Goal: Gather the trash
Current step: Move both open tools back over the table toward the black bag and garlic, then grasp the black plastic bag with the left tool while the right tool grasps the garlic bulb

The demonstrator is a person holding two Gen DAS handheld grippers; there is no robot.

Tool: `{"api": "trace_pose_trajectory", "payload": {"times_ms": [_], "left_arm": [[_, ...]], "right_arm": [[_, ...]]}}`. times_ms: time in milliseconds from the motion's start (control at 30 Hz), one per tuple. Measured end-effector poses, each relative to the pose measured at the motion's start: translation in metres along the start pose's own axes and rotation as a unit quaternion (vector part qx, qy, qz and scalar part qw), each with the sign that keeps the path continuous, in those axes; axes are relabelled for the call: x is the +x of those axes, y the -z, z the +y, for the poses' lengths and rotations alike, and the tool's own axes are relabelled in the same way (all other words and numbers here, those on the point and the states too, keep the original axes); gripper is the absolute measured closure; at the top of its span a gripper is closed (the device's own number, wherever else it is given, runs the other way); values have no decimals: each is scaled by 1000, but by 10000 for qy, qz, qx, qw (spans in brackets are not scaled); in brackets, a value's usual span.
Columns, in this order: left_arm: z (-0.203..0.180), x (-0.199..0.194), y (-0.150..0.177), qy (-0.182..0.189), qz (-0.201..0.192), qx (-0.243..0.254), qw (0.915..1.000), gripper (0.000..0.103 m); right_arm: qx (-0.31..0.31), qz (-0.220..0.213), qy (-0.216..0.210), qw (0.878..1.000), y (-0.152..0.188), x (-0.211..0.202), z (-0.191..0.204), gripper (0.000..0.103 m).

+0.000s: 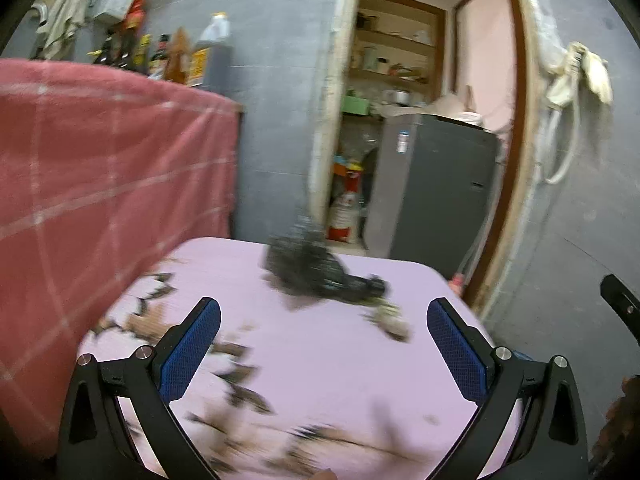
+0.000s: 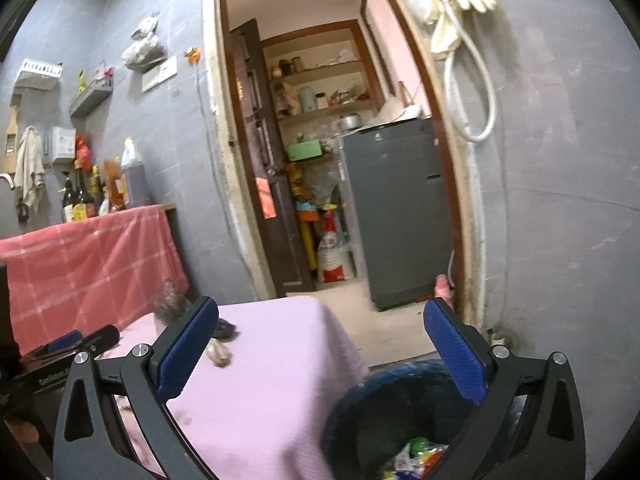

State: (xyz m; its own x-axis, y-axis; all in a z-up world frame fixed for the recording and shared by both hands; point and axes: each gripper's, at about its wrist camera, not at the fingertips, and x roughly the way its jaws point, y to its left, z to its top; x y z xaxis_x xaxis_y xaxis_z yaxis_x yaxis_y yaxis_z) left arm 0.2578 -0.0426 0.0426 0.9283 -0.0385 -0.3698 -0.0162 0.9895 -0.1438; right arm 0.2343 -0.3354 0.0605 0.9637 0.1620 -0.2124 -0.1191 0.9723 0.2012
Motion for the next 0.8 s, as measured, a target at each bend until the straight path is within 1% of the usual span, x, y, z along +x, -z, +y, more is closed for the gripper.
{"api": "trace_pose_trajectory", "payload": {"times_ms": [167,300,400,533,633,700,767,800], "left_arm": [[43,24,-13,-143,190,-196,9995,2],[66,51,-22,-36,454,-364,9983,2],[77,68,-27,2,566,-502,9971,2],[81,89,-30,57,741,-586,9955,2],[80,101,-31,124,866,-599,9944,2],[78,109,-31,168,1011,-542,9933,2],[76,118,-33,197,1164,-473,9919,2],[75,121,-33,198,1238,-427,9912,2]], "right_arm": [[-235,336,-181,9990,-2,39,39,0],[-319,1033,-584,9924,1,81,63,0],[-566,1360,-694,9867,9,105,77,0],[-657,1837,-883,9768,19,135,85,10],[-782,2257,-908,9668,27,157,93,17],[-853,2542,-912,9591,35,169,98,19],[-909,2792,-912,9516,42,180,102,26],[-933,2860,-880,9496,44,183,103,28]]}}
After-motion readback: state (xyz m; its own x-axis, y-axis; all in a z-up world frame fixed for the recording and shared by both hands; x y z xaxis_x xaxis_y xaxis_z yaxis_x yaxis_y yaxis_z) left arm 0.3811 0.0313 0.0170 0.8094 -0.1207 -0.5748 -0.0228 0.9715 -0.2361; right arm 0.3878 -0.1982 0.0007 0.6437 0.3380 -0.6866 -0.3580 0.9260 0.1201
